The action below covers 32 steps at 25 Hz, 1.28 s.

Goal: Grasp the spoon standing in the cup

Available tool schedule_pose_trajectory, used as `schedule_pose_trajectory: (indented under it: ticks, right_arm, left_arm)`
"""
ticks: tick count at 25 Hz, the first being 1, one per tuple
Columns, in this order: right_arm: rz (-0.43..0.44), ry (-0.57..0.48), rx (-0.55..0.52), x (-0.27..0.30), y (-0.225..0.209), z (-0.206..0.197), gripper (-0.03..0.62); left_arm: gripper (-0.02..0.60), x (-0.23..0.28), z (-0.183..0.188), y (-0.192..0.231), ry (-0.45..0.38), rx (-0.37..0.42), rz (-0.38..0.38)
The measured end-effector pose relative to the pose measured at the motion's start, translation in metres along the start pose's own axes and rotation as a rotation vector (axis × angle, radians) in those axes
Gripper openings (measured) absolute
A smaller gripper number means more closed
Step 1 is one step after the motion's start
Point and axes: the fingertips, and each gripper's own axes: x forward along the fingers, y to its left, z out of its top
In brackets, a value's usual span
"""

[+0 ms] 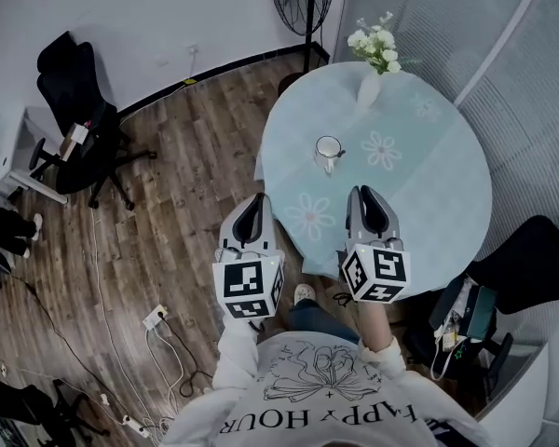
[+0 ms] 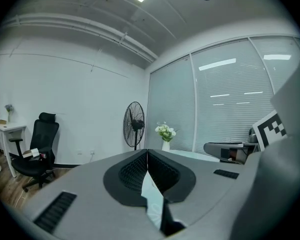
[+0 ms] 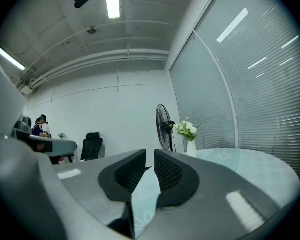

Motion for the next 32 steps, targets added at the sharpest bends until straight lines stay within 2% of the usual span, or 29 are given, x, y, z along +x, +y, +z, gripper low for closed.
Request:
schedule_pose_trajectory:
  ticks: [10, 24, 32]
  right_arm:
    - [0.024, 0.04, 0.023, 0.059, -0.038, -0.008, 0.063]
    - [0.01, 0.117, 0.05, 0.091, -0.053, -0.04, 0.063]
    - [-0.029, 0.146, 0.067, 0.115, -0.061, -0.05, 0.064]
  left_arm:
    - [0.006, 0.067, -0.005, -0.014, 0.039, 0.002, 0.007]
    - [0.006, 0.103, -0.033, -0.01, 0.127, -0.003, -0.001]
    - [0.006, 0.133, -0.04, 0.0, 0.166, -0.004, -0.04]
